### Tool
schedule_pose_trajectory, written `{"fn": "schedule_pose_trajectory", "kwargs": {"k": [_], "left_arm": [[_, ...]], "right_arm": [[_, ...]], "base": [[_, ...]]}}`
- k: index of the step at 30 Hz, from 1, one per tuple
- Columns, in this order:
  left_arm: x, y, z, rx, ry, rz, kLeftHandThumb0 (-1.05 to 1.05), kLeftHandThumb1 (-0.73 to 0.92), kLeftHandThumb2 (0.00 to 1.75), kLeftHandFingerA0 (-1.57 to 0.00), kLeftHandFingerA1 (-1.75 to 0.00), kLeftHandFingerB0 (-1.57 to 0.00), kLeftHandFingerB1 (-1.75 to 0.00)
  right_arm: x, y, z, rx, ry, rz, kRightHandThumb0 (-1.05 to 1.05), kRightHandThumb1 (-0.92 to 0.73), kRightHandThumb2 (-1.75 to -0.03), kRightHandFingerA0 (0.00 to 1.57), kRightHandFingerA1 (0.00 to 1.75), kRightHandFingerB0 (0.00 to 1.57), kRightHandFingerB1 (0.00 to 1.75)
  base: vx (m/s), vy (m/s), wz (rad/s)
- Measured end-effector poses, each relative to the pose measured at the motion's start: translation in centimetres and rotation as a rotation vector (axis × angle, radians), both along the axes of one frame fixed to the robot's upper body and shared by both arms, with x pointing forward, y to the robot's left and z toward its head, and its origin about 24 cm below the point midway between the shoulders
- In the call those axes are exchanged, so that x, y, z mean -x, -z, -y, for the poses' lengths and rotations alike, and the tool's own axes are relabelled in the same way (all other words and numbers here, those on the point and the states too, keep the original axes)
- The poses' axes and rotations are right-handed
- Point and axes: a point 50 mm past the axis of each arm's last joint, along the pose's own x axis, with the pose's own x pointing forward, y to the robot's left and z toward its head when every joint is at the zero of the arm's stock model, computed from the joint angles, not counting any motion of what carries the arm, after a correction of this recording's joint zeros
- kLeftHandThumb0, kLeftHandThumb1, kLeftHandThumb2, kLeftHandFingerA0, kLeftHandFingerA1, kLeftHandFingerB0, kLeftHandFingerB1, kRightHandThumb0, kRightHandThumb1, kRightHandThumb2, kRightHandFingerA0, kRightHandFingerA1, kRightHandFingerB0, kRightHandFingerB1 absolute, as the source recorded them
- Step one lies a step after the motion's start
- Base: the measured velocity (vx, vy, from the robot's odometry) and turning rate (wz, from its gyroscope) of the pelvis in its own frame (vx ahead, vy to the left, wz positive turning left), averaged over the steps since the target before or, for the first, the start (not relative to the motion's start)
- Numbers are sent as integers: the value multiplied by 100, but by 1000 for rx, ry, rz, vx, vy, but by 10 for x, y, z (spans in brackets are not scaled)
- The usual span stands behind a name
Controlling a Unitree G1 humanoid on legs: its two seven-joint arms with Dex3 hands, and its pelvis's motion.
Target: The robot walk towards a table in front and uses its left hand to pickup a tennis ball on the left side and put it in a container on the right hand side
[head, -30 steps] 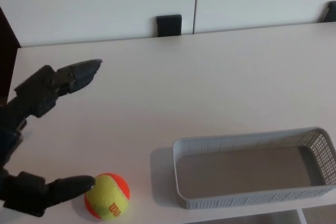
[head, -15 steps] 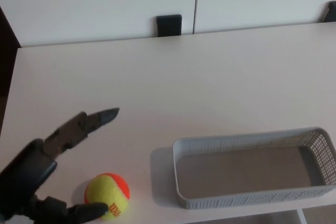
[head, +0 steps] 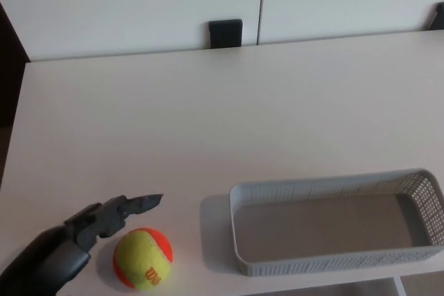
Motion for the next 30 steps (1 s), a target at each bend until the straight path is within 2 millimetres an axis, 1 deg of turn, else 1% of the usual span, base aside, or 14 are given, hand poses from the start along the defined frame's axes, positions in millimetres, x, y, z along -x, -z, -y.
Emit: {"fn": "schedule_pose_trajectory", "kwargs": {"k": [9, 13, 14, 15, 16, 18, 22, 23, 24, 25, 26, 27, 28, 30], "left_arm": [[-14, 3, 2, 53, -90, 69, -51, 38, 68, -25, -50, -14, -37], [-22, 6, 4, 68, -147, 117, -45, 50, 55, -31, -46, -15, -27], [-24, 6, 4, 67, -155, 127, -32, 34, 85, -24, -59, 0, -45], [-26, 6, 5, 65, -164, 138, -32, 34, 85, -24, -59, 0, -45], [-28, 7, 5, 63, -174, 150, -50, 50, 62, -29, -50, -11, -31], [-31, 7, 7, 59, -184, 166, -45, 49, 55, -29, -48, -12, -28], [-37, 9, 13, 30, -171, 179, -52, 37, 67, -25, -52, -11, -37], [-38, 10, 14, 23, -166, 177, -33, 26, 81, -27, -61, -1, -45], [-38, 11, 16, 12, -157, 170, -33, 26, 81, -27, -61, -1, -45], [-39, 14, 19, -12, -141, 154, -48, 42, 53, -33, -55, -18, -29], [-39, 16, 20, -25, -132, 144, -28, 23, 79, -27, -60, -5, -47], [-39, 18, 21, -40, -123, 129, -28, 23, 79, -27, -60, -5, -47], [-39, 20, 24, -60, -109, 107, -50, 34, 65, -29, -52, -14, -36], [-38, 26, 28, -89, -87, 70, -49, 34, 64, -31, -53, -15, -36]], "right_arm": [[-4, -2, -3, 2, -26, 10, -41, -53, -68, 30, 45, 14, 38], [-8, -3, -4, 2, -34, 19, -41, -53, -68, 29, 44, 14, 37], [-9, -3, -4, 2, -34, 21, -41, -53, -68, 30, 44, 14, 37], [-10, -3, -4, 2, -35, 23, -41, -53, -68, 30, 44, 14, 37], [-11, -4, -4, 2, -36, 26, -42, -52, -68, 30, 45, 14, 37], [-13, -5, -4, 2, -37, 30, -43, -52, -69, 30, 45, 13, 37], [-15, -6, -4, 2, -39, 36, -44, -52, -69, 29, 44, 12, 37], [-16, -6, -4, 2, -40, 37, -45, -52, -69, 30, 45, 13, 37], [-16, -6, -4, 1, -40, 38, -45, -52, -69, 30, 45, 13, 37], [-18, -6, -4, 1, -41, 40, -44, -51, -69, 30, 45, 13, 37], [-18, -7, -4, 0, -41, 42, -46, -51, -69, 30, 46, 13, 38], [-19, -7, -4, 0, -41, 44, -46, -51, -69, 30, 46, 13, 38], [-20, -7, -4, -1, -42, 46, -45, -51, -69, 30, 45, 13, 37], [-22, -8, -4, -2, -44, 48, -47, -51, -69, 30, 46, 13, 37]], "base": [[0, 0, 0], [0, 0, 0], [0, 0, 0], [0, 0, 0], [0, 0, 0], [0, 0, 0], [0, 0, 0], [0, 0, 0], [0, 0, 0], [0, 0, 0], [0, 0, 0], [0, 0, 0], [0, 0, 0], [0, 0, 0]]}}
